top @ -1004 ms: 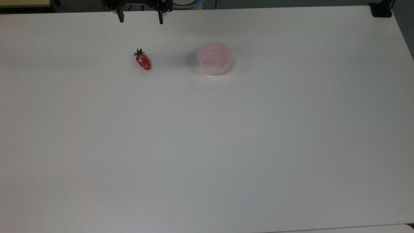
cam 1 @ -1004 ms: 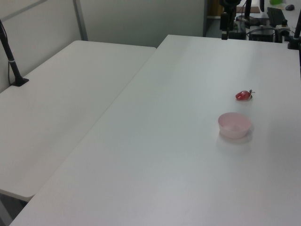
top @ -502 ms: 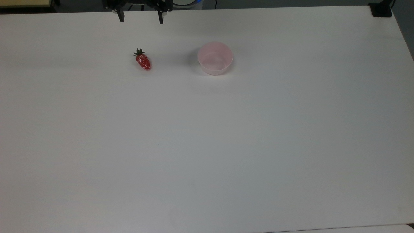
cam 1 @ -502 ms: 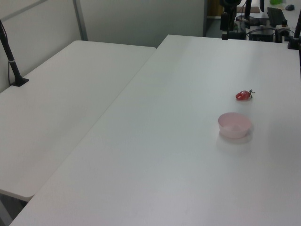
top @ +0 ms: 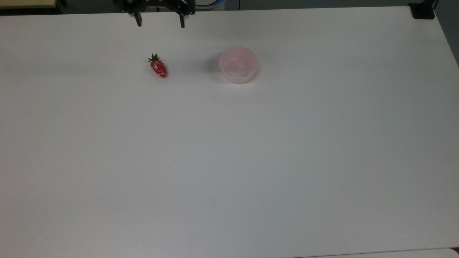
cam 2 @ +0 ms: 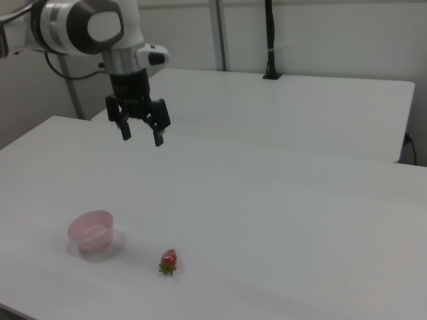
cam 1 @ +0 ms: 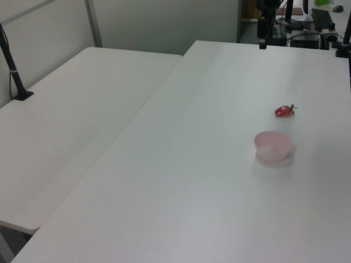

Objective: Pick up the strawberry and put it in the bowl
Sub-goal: 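Lower the open gripper onto the red strawberry and close it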

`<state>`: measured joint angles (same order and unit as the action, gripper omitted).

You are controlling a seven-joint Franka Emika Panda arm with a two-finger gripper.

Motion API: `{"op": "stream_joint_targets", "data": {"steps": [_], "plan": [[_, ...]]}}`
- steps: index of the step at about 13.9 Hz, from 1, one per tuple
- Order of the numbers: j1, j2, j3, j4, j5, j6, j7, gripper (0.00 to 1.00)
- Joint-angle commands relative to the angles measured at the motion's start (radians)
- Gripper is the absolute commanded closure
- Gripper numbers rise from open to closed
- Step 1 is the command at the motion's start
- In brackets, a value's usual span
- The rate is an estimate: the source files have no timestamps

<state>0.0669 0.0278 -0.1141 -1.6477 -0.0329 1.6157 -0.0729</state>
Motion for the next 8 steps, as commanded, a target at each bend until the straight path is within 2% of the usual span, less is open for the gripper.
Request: {"op": "stream_joint_targets", "data": {"steps": [1,3,6,8], "plan": [[0.002,-0.012,0.013,-0.115,-0.004,0.007,-0.085,0.0],[0.005,-0.019,0.005,-0.202,-0.028,0.077,-0.097,0.0],[0.005,-0.019,0.005,-0.372,-0.103,0.241,-0.096,0.0],[0.005,-0.017,-0.01,-0.45,-0.111,0.35,-0.097,0.0]]}}
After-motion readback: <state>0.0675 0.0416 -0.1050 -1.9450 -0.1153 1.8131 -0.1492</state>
